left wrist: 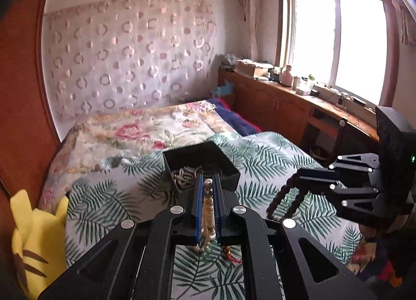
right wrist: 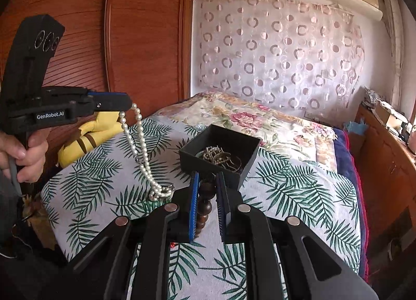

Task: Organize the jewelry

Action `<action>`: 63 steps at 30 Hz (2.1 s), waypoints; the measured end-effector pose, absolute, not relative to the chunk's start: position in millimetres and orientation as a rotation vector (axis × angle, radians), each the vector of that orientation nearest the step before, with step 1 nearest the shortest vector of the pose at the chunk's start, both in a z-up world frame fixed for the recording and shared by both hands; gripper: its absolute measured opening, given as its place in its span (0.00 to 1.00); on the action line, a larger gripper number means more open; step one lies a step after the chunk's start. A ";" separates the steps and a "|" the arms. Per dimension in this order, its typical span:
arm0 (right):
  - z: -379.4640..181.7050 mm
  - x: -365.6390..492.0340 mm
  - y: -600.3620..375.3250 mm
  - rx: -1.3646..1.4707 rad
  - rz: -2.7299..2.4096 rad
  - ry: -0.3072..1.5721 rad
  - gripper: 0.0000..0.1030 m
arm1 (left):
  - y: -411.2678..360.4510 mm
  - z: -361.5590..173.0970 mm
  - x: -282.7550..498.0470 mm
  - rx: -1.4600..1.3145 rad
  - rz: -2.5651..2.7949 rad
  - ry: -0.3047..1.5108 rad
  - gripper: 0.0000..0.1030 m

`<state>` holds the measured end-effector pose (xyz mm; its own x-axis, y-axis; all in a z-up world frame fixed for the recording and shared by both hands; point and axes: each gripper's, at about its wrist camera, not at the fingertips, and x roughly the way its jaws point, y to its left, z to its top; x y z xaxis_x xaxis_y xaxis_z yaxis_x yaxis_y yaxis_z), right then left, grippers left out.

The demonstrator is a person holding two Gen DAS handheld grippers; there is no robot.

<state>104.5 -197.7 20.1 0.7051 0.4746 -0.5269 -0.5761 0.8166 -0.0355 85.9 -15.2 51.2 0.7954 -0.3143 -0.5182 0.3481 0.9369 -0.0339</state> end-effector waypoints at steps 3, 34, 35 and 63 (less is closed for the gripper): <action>24.9 108.4 -197.0 -0.203 0.585 0.519 0.14 | -16.8 60.3 87.6 0.071 -0.356 0.530 0.06; 82.3 181.3 -166.1 -0.271 0.567 0.407 0.14 | -41.5 154.2 129.9 0.139 -0.328 0.374 0.06; 79.5 186.0 -165.8 -0.268 0.568 0.407 0.14 | -40.9 153.5 134.5 0.139 -0.326 0.373 0.06; -23.8 271.8 -143.1 -0.220 0.639 0.597 0.15 | -28.0 31.8 269.2 0.085 -0.325 0.627 0.06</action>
<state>271.8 -143.1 -23.8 0.6427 0.4948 -0.5849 -0.6176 0.7864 -0.0133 269.2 -28.0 31.8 0.7611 -0.2725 -0.5886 0.3233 0.9461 -0.0199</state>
